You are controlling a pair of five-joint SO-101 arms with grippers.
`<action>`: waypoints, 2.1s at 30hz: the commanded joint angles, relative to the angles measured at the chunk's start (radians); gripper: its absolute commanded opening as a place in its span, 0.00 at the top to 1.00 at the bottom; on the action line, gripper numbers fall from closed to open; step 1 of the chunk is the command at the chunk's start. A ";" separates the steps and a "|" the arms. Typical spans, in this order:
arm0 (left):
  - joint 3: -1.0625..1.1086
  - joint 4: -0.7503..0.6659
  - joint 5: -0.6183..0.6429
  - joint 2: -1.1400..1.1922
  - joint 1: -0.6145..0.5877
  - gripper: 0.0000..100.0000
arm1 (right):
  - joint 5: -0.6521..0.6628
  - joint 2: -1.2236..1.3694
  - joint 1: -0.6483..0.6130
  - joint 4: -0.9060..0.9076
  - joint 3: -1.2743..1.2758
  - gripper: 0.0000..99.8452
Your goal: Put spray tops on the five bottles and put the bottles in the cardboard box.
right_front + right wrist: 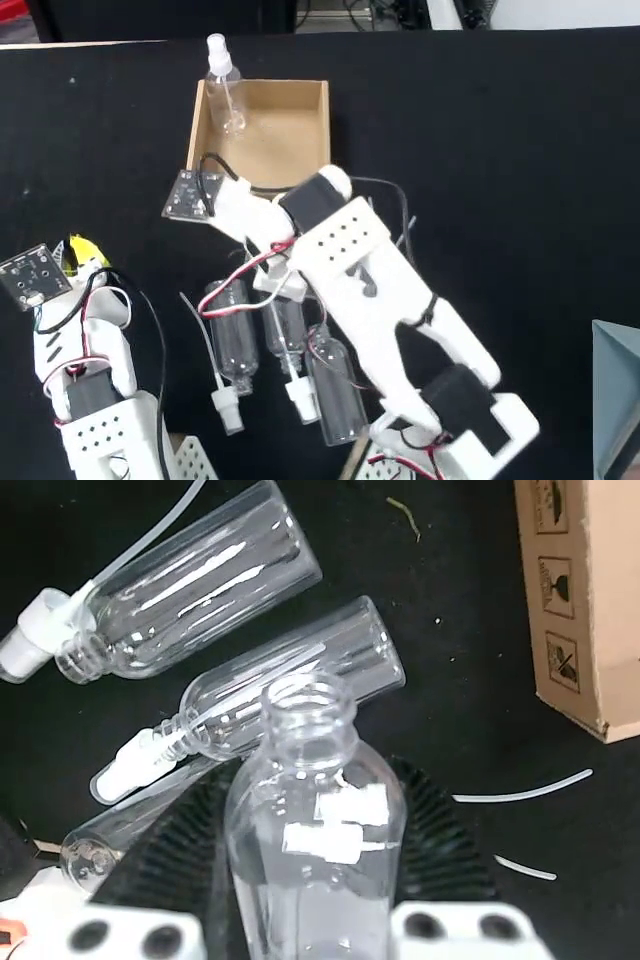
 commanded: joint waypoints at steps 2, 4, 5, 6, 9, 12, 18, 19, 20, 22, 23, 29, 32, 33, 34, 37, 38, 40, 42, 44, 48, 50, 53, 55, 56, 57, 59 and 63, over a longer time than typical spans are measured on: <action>-0.005 -0.021 0.003 -0.015 0.004 0.96 | -0.011 -0.091 0.064 -0.025 0.025 0.90; -0.005 -0.021 0.003 -0.015 0.004 0.96 | -0.011 -0.111 0.087 -0.034 0.045 0.90; -0.005 -0.021 0.003 -0.015 0.004 0.96 | -0.015 -0.124 0.098 -0.048 0.059 0.90; -0.005 -0.021 0.003 -0.015 0.004 0.96 | -0.034 -0.137 0.106 -0.063 0.074 0.90; -0.005 -0.020 0.003 -0.015 0.004 0.96 | -0.091 -0.185 0.124 -0.118 0.127 0.90; -0.005 -0.020 0.003 -0.015 0.004 0.96 | -0.110 -0.237 0.146 -0.147 0.174 0.90; -0.005 -0.018 0.003 -0.015 0.004 0.96 | -0.176 -0.315 0.230 -0.210 0.260 0.90; -0.005 -0.018 0.003 -0.015 0.004 0.96 | -0.190 -0.326 0.245 -0.227 0.272 0.90; -0.005 -0.017 0.003 -0.015 0.004 0.96 | -0.203 -0.337 0.259 -0.244 0.285 0.90; -0.005 -0.015 0.003 -0.015 0.019 0.96 | -0.222 -0.355 0.281 -0.278 0.308 0.90; -0.005 -0.015 0.003 -0.015 0.028 0.96 | -0.233 -0.364 0.290 -0.292 0.317 0.90; -0.005 -0.015 0.002 -0.015 0.035 0.96 | -0.315 -0.415 0.358 -0.384 0.364 0.90; -0.005 -0.014 0.002 -0.015 0.036 0.96 | -0.358 -0.443 0.396 -0.430 0.389 0.90; -0.005 -0.014 0.002 -0.015 0.036 0.96 | -0.370 -0.453 0.411 -0.440 0.397 0.90; -0.005 -0.014 0.002 -0.015 0.036 0.96 | -0.382 -0.464 0.423 -0.451 0.401 0.90; -0.007 -0.014 0.002 -0.015 0.061 0.96 | -0.417 -0.499 0.462 -0.473 0.420 0.90; -0.010 -0.014 0.002 -0.015 0.068 0.96 | -0.428 -0.513 0.474 -0.479 0.423 0.90; -0.016 -0.014 0.002 -0.015 0.082 0.96 | -0.450 -0.542 0.503 -0.493 0.435 0.90; -0.018 -0.014 0.002 -0.015 0.090 0.96 | -0.471 -0.578 0.534 -0.508 0.450 0.90; -0.033 -0.012 -0.025 -0.008 0.108 0.96 | -0.486 -0.613 0.565 -0.523 0.469 0.90; -0.059 0.040 -0.095 -0.014 0.180 0.96 | -0.526 -0.679 0.606 -0.568 0.516 0.90; -0.101 0.114 -0.126 -0.014 0.225 0.96 | -0.531 -0.704 0.617 -0.586 0.538 0.90; -0.171 0.206 -0.170 -0.006 0.292 0.96 | -0.531 -0.734 0.621 -0.597 0.556 0.90; -0.209 0.258 -0.189 -0.006 0.335 0.96 | -0.532 -0.748 0.632 -0.597 0.559 0.90; -0.231 0.284 -0.196 -0.006 0.358 0.96 | -0.532 -0.753 0.640 -0.597 0.559 0.90; -0.252 0.313 -0.206 -0.006 0.380 0.96 | -0.532 -0.756 0.651 -0.597 0.559 0.90; -0.292 0.367 -0.222 -0.006 0.424 0.96 | -0.532 -0.756 0.666 -0.597 0.558 0.90; -0.358 0.459 -0.230 -0.005 0.495 0.96 | -0.534 -0.756 0.690 -0.598 0.556 0.90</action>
